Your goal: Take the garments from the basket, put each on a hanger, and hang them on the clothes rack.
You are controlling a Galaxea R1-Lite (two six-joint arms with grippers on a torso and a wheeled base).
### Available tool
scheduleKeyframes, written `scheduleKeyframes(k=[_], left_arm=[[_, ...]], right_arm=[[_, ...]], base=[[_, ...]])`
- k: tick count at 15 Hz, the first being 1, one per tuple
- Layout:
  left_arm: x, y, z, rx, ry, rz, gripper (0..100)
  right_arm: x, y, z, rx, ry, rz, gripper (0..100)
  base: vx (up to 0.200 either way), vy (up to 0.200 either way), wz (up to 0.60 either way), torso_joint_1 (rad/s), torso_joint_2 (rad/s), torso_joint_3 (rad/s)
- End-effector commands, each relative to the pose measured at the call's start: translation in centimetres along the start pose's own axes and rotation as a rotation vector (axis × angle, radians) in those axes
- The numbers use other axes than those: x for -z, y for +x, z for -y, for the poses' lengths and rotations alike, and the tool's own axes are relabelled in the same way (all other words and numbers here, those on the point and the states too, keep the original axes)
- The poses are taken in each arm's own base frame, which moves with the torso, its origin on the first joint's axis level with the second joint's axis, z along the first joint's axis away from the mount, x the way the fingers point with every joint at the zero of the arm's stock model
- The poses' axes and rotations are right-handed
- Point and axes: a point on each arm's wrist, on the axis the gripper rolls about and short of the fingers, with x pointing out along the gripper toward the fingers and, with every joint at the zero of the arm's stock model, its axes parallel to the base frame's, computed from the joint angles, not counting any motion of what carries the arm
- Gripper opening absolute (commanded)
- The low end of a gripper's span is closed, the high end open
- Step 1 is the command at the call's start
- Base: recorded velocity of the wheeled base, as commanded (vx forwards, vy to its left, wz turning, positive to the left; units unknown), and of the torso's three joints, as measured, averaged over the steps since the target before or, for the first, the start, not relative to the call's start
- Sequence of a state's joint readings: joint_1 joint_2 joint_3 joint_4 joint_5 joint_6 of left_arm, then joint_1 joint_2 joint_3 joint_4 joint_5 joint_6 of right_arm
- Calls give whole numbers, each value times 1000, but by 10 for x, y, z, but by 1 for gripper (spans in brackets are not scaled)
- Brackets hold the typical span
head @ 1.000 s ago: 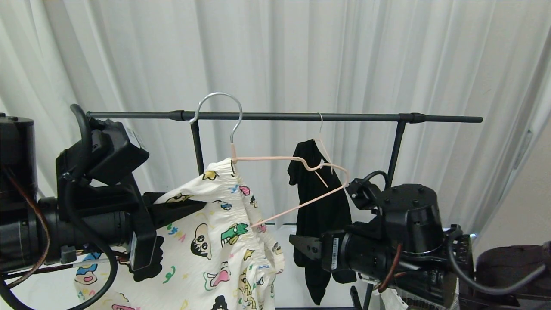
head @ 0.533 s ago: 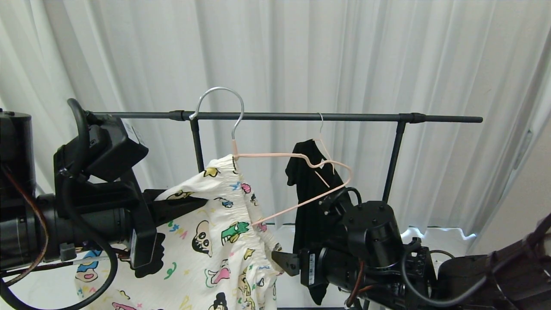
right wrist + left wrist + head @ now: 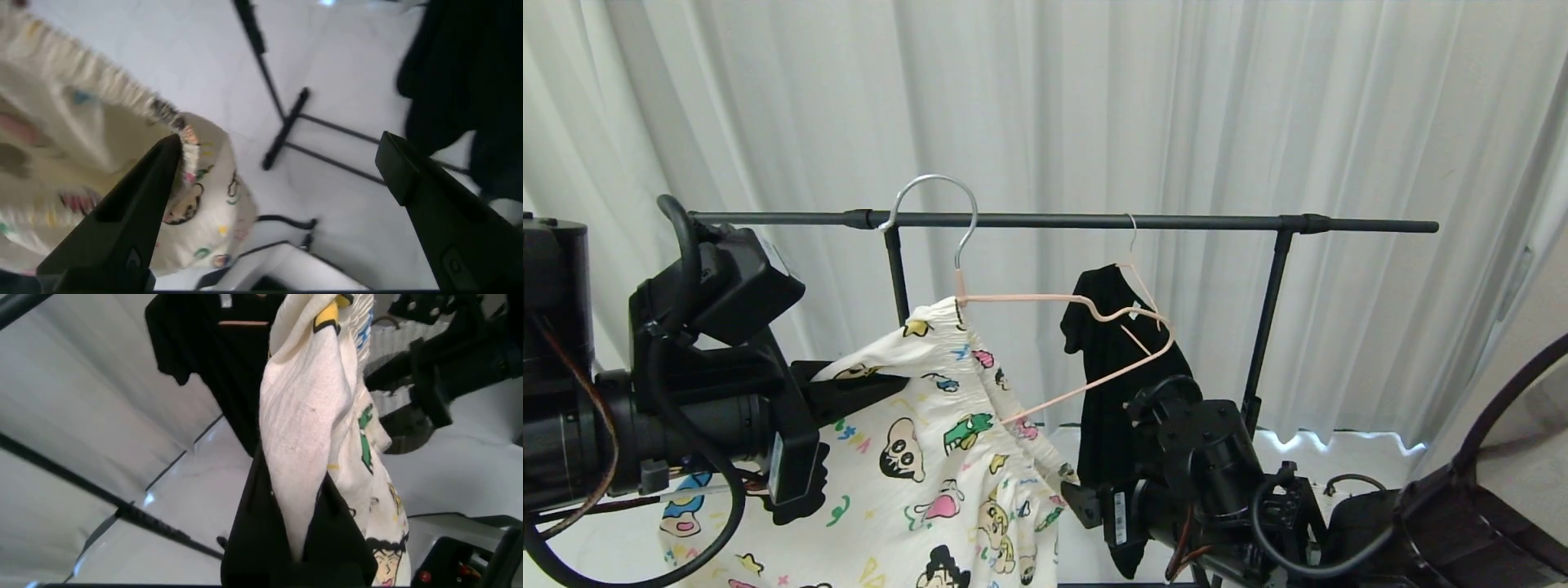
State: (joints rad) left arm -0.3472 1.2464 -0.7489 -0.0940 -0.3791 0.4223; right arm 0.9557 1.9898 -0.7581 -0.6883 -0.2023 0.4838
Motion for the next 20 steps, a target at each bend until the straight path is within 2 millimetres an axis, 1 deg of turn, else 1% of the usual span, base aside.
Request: scheduleKeyframes(k=[1, 2, 3, 4, 6, 7, 8, 9, 10, 13, 15, 17, 18, 19, 20], left_arm=[[3, 3, -3, -23, -10, -24, 0], [3, 4, -3, -32, -11, -30, 0], [4, 4, -3, -36, -12, -35, 0], [9, 4, -1, -34, -12, -51, 0], [17, 4, 2, -24, -16, -72, 0], [22, 3, 3, -26, -28, -89, 0], [24, 2, 2, -34, -32, -94, 0], [28, 0, 3, -40, -38, -101, 0], [32, -1, 5, -34, -42, -114, 0], [40, -1, 10, -15, -44, -133, 0], [50, 1, 13, 5, -2, -168, 0], [64, 6, 17, 31, 29, -229, 0], [70, 8, 18, 33, 38, -256, 0], [73, 12, 17, 33, 44, -280, 0], [70, 14, 15, 26, 46, -269, 0]], right_arm=[[-1, 6, 29, 104, -57, -9, 100], [-4, 6, 38, 128, -65, -6, 100], [-6, 7, 41, 134, -62, 2, 100], [-13, 7, 51, 152, -61, 33, 100], [-20, 7, 63, 184, -66, 52, 100], [-26, 6, 74, 211, -66, 65, 100], [-29, 4, 77, 221, -67, 73, 100], [-36, 1, 86, 241, -66, 94, 100], [-41, -3, 90, 248, -59, 109, 100], [-49, -10, 95, 259, -52, 138, 100], [-56, -17, 94, 237, -55, 160, 100], [-66, -31, 88, 170, -64, 183, 100], [-66, -35, 86, 158, -76, 183, 100], [-69, -44, 79, 128, -107, 189, 100], [-72, -53, 72, 87, -141, 187, 100]], base=[[0, 0, 0, 0, 0, 0], [0, 0, 0, 0, 0, 0], [0, 0, 0, 0, 0, 0], [0, 0, 0, 0, 0, 0], [0, 0, 0, 0, 0, 0], [0, 0, 0, 0, 0, 0], [0, 0, 0, 0, 0, 0], [0, 0, 0, 0, 0, 0], [0, 0, 0, 0, 0, 0], [0, 0, 0, 0, 0, 0], [0, 0, 0, 0, 0, 0], [0, 0, 0, 0, 0, 0], [0, 0, 0, 0, 0, 0], [0, 0, 0, 0, 0, 0], [0, 0, 0, 0, 0, 0]])
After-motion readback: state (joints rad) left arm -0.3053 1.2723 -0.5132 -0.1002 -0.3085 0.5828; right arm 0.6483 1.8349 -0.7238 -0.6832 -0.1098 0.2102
